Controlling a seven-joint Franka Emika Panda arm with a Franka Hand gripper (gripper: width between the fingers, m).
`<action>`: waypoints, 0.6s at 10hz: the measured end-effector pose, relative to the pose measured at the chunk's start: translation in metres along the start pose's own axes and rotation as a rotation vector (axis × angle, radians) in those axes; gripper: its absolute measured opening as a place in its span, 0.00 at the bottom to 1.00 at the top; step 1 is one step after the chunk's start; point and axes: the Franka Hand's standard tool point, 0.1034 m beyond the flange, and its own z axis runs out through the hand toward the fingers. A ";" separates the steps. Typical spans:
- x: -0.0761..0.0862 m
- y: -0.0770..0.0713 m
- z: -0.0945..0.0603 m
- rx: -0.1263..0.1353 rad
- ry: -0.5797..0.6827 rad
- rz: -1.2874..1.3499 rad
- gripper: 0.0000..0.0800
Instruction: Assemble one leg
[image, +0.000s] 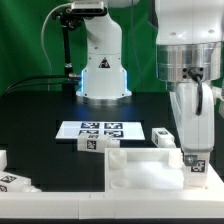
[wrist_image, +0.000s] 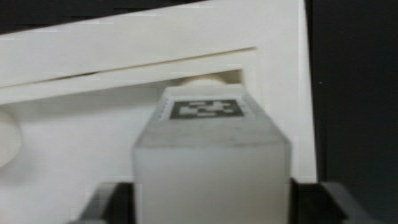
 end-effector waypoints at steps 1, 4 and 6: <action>-0.008 0.001 0.003 0.025 0.006 -0.204 0.59; -0.020 0.006 0.006 0.022 -0.004 -0.601 0.80; -0.016 0.006 0.006 0.017 0.006 -0.741 0.81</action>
Offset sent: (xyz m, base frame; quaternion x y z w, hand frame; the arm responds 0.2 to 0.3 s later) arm -0.0229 0.0022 0.0147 0.0318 0.0749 -0.0289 0.9963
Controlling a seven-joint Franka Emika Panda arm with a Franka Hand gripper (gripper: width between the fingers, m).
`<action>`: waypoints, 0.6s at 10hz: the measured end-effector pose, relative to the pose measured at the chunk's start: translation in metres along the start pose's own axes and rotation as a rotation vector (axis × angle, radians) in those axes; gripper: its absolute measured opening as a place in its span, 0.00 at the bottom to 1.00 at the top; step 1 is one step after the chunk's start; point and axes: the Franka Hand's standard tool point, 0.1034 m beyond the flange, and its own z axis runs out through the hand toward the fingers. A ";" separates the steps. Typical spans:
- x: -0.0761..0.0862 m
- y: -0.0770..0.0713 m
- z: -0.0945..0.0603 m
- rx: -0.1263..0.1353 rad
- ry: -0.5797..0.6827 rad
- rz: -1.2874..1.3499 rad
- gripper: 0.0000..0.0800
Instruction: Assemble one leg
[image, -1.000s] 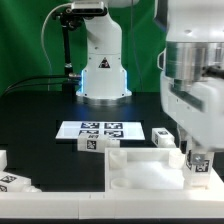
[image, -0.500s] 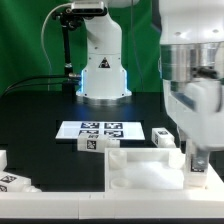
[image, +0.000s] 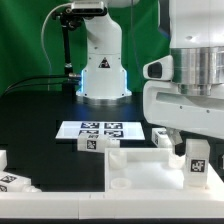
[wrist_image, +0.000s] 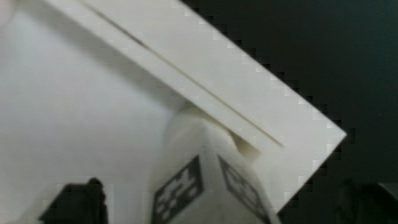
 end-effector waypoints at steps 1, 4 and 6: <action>0.000 0.000 0.000 -0.002 0.002 -0.059 0.81; 0.003 0.002 0.000 -0.015 0.013 -0.243 0.81; 0.003 0.002 0.000 -0.015 0.014 -0.194 0.48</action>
Offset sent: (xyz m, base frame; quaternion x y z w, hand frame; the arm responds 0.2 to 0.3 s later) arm 0.0000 0.0000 0.0000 0.0000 0.0000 0.0650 0.9979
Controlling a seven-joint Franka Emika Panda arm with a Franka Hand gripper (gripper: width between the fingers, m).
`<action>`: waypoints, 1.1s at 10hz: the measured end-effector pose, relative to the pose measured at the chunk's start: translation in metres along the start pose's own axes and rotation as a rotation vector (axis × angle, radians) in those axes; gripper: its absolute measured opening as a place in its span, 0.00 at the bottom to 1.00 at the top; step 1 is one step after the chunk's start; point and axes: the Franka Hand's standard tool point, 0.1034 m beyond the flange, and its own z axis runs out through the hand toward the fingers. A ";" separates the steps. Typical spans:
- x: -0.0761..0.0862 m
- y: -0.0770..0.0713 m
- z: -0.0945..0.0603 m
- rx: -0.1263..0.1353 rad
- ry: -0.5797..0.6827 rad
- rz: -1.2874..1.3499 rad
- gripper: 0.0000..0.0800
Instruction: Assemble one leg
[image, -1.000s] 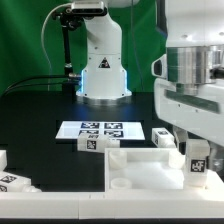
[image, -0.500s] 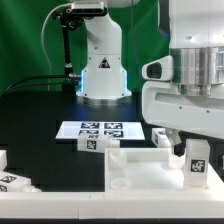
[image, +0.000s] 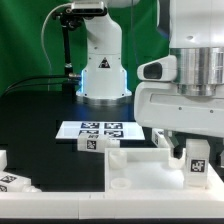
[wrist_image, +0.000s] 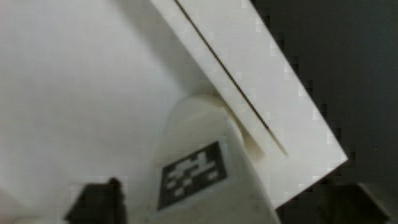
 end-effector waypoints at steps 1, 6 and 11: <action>0.001 0.001 0.001 0.000 -0.001 0.098 0.48; 0.004 0.002 0.002 -0.039 -0.020 0.802 0.36; 0.004 -0.005 0.004 -0.004 -0.066 1.254 0.36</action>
Offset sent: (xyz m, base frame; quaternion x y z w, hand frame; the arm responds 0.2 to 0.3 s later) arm 0.0165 -0.0156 0.0003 -0.0143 0.0158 0.2119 0.9771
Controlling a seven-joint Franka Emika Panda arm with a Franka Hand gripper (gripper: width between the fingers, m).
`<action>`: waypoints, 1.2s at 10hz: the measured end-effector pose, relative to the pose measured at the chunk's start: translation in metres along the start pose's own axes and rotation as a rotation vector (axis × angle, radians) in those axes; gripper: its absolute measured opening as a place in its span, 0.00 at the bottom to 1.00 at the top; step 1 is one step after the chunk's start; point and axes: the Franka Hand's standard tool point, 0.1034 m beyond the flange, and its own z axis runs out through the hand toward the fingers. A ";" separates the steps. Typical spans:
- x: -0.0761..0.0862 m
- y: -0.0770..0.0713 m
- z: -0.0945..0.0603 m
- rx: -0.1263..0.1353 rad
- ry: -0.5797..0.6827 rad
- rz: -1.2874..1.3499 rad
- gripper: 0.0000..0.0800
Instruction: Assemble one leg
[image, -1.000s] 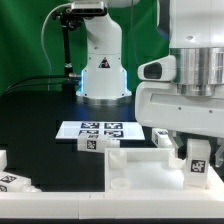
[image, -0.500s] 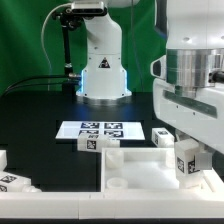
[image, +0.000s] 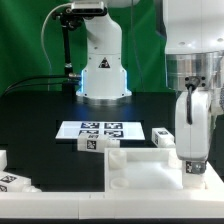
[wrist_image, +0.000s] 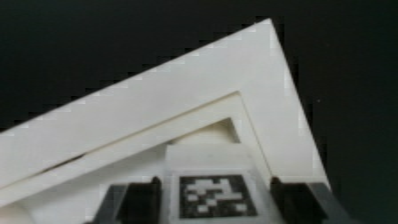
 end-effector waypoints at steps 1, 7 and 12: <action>0.000 0.000 0.000 0.001 0.003 -0.109 0.43; 0.001 0.005 -0.004 0.039 0.007 -0.858 0.81; 0.011 -0.007 -0.006 -0.002 0.051 -1.332 0.66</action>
Offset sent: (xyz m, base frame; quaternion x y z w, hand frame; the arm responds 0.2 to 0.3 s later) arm -0.0085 0.0359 0.0018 -0.0398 -0.1236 -0.4845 0.8651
